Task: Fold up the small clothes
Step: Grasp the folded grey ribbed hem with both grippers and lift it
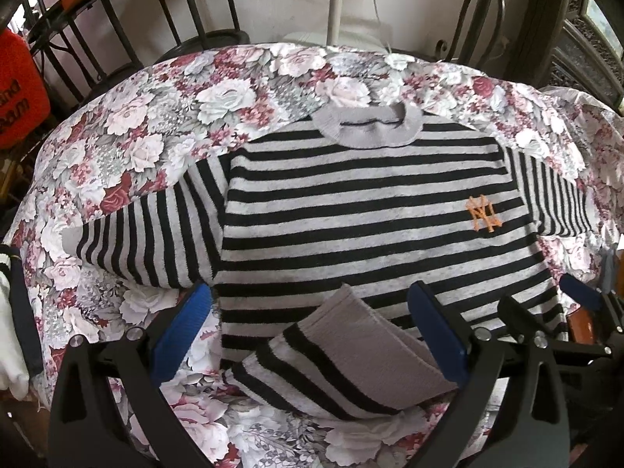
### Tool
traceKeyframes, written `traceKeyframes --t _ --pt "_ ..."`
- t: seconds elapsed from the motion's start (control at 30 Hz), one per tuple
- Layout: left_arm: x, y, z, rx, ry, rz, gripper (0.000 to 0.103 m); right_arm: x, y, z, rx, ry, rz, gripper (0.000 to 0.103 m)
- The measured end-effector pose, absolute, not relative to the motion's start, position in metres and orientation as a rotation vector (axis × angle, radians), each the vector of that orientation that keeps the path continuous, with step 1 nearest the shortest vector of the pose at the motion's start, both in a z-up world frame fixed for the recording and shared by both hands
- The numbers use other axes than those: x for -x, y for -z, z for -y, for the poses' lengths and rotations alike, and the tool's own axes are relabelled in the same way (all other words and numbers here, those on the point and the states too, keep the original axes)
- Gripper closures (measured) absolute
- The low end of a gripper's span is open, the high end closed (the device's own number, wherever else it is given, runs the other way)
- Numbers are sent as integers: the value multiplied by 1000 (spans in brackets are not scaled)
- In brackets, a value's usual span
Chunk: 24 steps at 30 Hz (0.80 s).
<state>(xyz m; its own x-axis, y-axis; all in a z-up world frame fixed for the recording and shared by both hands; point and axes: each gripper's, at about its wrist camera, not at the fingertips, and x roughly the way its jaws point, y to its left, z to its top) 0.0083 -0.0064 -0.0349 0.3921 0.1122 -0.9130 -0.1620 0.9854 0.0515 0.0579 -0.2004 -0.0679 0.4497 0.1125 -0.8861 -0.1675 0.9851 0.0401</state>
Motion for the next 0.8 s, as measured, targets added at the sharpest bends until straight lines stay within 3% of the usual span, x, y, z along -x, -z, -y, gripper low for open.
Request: traceKeyframes --t 0.2,0.37,0.5,0.63,0.8 --pt "-24 59 -1 7 -219 -1252 5 -69 100 212 14 -136 -1256 4" --pt "-27 74 -12 55 -229 -1322 5 -35 108 179 132 -362 -1269 4" --pt "-7 58 -10 14 -200 -1278 5 42 110 153 437 -457 -1192 4" --pt "7 57 -12 -31 -207 -1281 5 82 111 179 369 -488 -1222 4" --pt "31 68 -18 -34 -224 -1325 5 68 102 183 406 -406 -1233 4"
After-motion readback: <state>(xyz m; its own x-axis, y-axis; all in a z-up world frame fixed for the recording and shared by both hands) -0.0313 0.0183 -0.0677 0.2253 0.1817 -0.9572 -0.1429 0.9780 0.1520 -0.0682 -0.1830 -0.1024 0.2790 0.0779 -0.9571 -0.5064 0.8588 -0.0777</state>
